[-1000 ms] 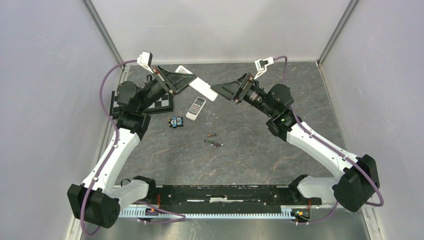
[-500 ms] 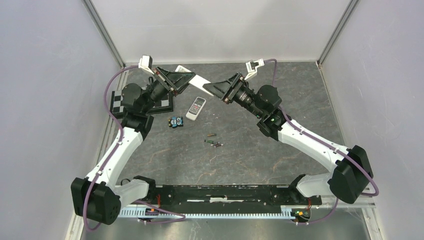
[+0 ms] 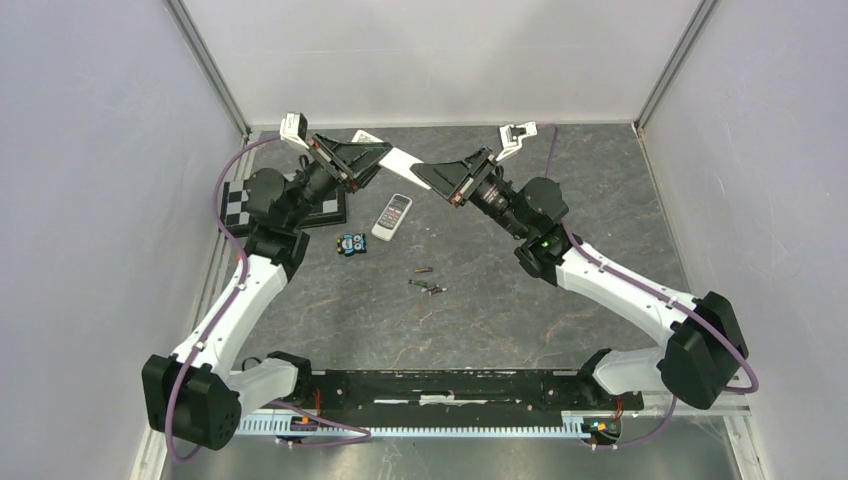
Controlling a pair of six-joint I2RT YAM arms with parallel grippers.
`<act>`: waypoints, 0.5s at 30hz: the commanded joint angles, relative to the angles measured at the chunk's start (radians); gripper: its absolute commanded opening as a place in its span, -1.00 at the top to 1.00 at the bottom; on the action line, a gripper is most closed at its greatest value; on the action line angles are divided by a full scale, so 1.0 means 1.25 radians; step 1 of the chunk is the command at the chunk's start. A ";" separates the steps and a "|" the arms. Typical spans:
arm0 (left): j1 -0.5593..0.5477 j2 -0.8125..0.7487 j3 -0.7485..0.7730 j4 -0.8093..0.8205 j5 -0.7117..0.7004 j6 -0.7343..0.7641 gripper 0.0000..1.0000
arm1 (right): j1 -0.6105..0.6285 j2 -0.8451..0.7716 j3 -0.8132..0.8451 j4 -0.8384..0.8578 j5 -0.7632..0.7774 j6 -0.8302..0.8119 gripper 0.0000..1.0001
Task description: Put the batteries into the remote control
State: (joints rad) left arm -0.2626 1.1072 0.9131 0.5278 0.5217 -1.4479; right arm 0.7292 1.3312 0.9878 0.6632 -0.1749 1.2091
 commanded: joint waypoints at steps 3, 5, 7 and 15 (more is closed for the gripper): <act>0.010 -0.031 0.067 0.028 -0.057 -0.142 0.96 | -0.031 -0.045 -0.060 -0.032 0.013 -0.019 0.73; 0.010 -0.033 0.073 0.022 -0.056 -0.139 0.96 | -0.035 -0.055 -0.068 -0.057 0.021 -0.020 0.77; 0.010 -0.031 0.077 0.009 -0.053 -0.127 0.96 | -0.039 -0.059 -0.067 -0.078 0.018 -0.020 0.81; 0.010 -0.038 0.047 0.006 -0.066 -0.100 0.96 | -0.048 -0.078 -0.076 -0.090 -0.005 -0.026 0.94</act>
State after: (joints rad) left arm -0.2844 1.1072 0.9230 0.4355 0.5339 -1.4544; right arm 0.7136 1.2736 0.9337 0.6060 -0.1822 1.2484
